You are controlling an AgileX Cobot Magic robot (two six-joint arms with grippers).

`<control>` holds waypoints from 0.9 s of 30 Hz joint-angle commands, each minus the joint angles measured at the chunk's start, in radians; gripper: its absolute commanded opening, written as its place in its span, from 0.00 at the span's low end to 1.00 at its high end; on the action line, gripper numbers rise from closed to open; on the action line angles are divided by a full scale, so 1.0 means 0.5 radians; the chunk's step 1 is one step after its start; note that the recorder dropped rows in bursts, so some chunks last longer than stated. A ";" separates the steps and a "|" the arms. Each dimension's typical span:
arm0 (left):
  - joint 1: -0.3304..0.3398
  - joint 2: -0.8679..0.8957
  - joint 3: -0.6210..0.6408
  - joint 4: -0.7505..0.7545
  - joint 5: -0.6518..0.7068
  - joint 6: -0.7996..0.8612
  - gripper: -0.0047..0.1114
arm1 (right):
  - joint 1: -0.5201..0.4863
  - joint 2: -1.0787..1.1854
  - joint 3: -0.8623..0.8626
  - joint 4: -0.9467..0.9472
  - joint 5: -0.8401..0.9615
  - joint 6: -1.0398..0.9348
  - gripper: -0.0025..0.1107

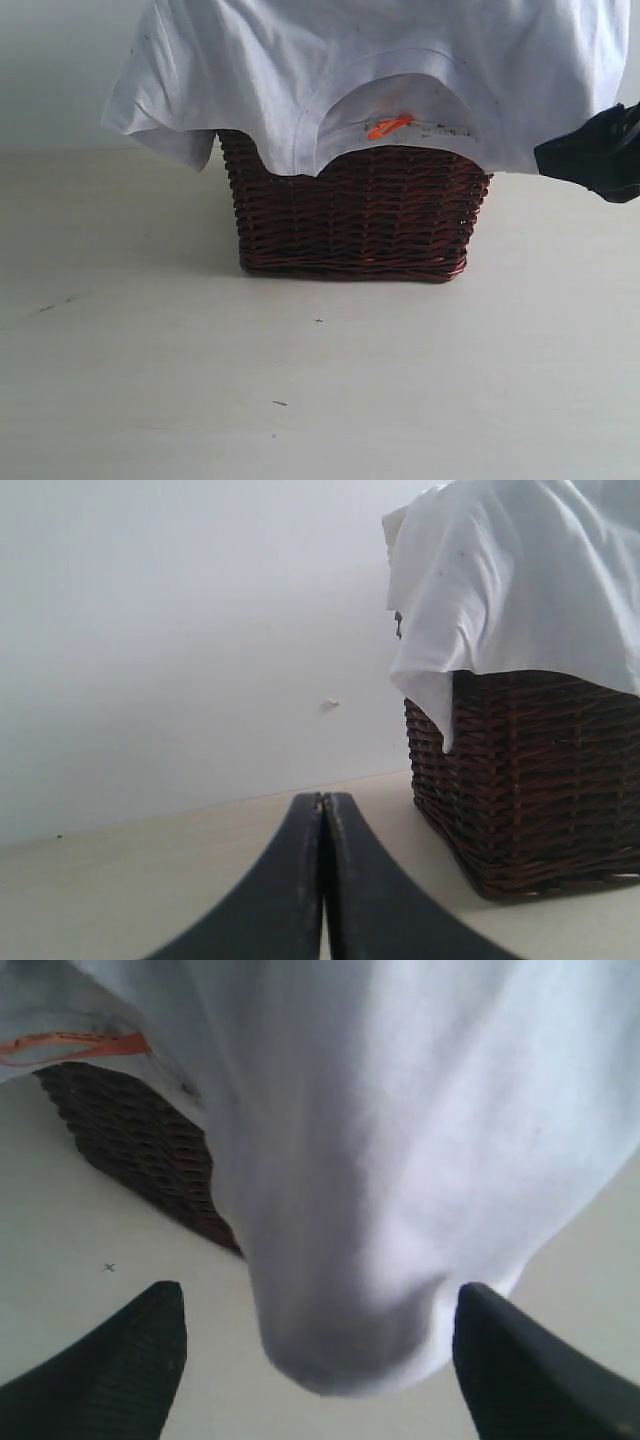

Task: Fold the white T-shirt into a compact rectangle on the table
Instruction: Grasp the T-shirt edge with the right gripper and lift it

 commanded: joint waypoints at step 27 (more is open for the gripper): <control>-0.011 -0.011 0.007 -0.001 0.005 -0.003 0.04 | -0.012 -0.339 0.002 1.783 -0.231 -2.049 0.02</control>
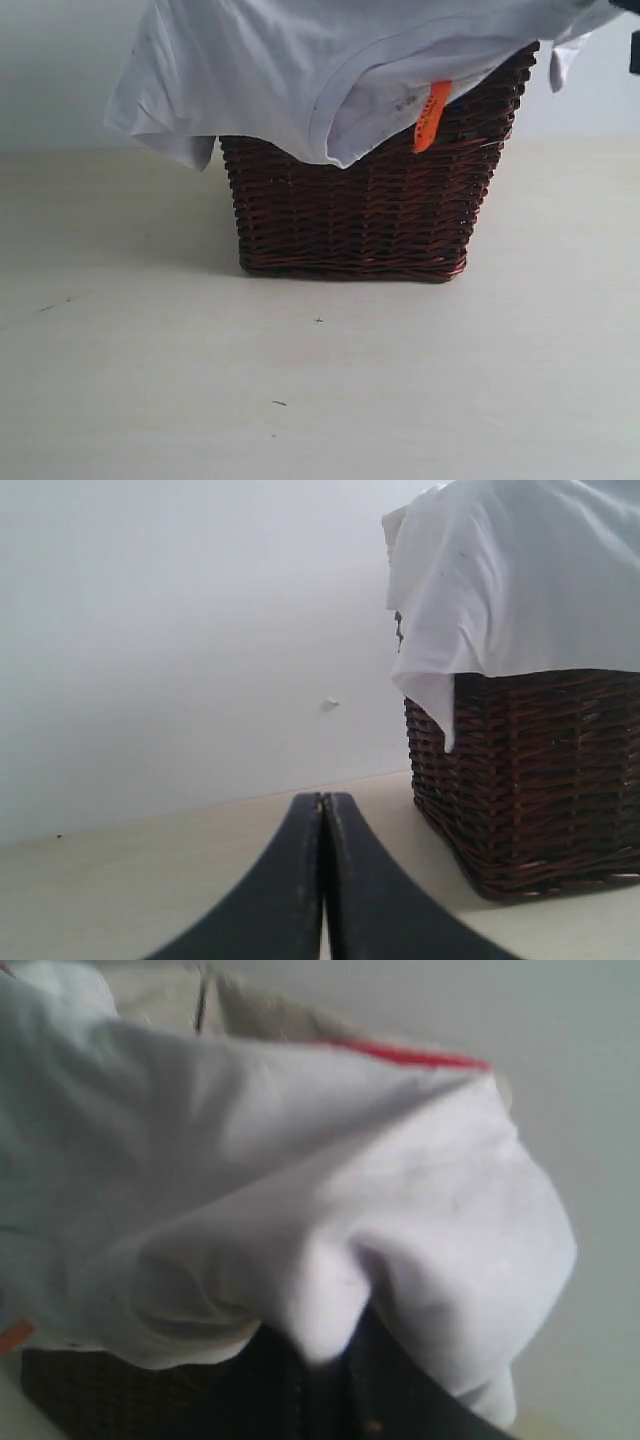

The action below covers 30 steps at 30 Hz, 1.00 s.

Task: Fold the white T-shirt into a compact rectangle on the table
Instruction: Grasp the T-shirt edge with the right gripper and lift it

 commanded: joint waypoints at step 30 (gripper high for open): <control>-0.011 -0.011 0.007 -0.001 0.005 -0.003 0.04 | -0.012 0.211 -1.430 0.868 0.215 -1.073 0.02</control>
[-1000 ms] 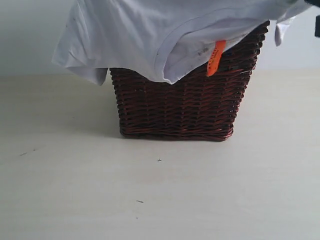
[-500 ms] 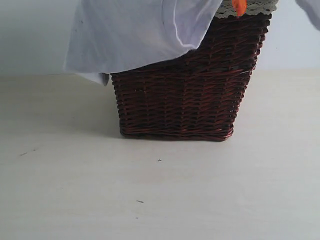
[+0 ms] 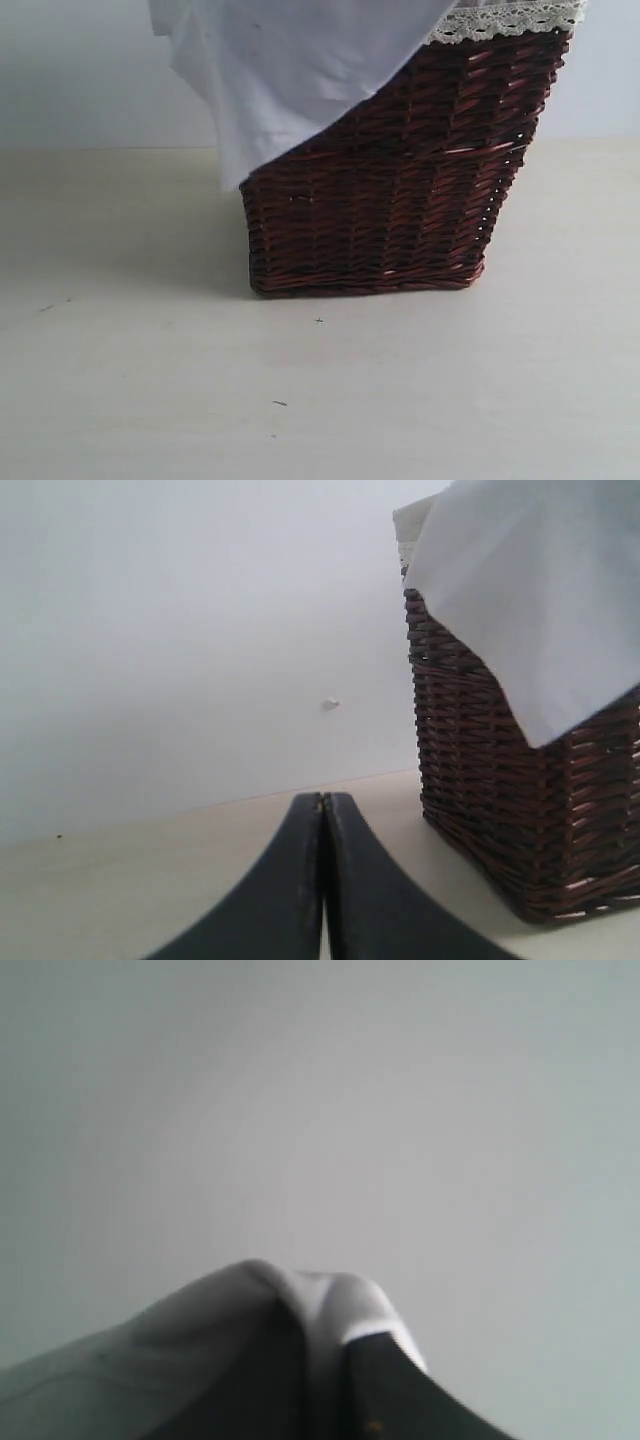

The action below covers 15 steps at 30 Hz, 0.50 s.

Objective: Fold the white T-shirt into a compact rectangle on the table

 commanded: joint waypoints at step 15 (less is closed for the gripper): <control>-0.011 -0.011 0.007 -0.001 0.005 -0.003 0.04 | -0.012 -0.022 -0.913 0.070 -0.144 -0.009 0.02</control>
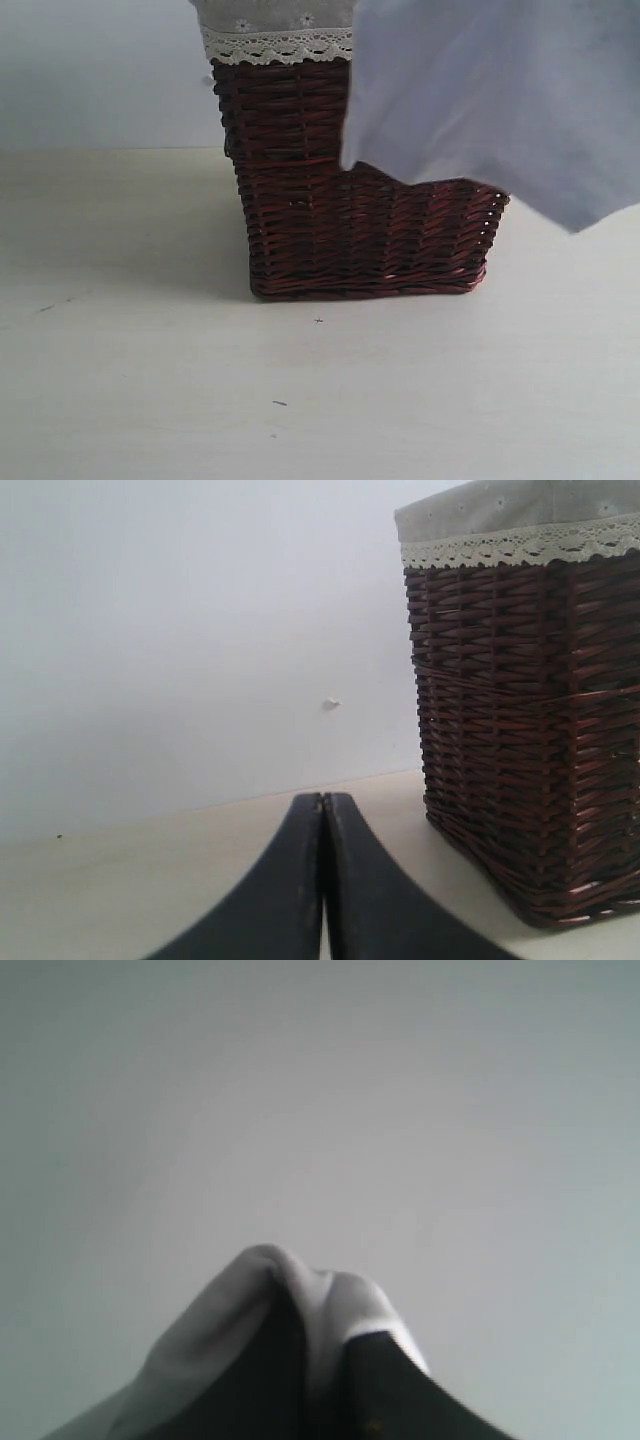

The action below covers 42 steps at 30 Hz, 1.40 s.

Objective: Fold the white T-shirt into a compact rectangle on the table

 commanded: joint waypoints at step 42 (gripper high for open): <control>-0.011 -0.011 0.007 -0.001 0.005 -0.003 0.04 | 0.089 -0.421 -0.646 -1.074 0.074 1.270 0.02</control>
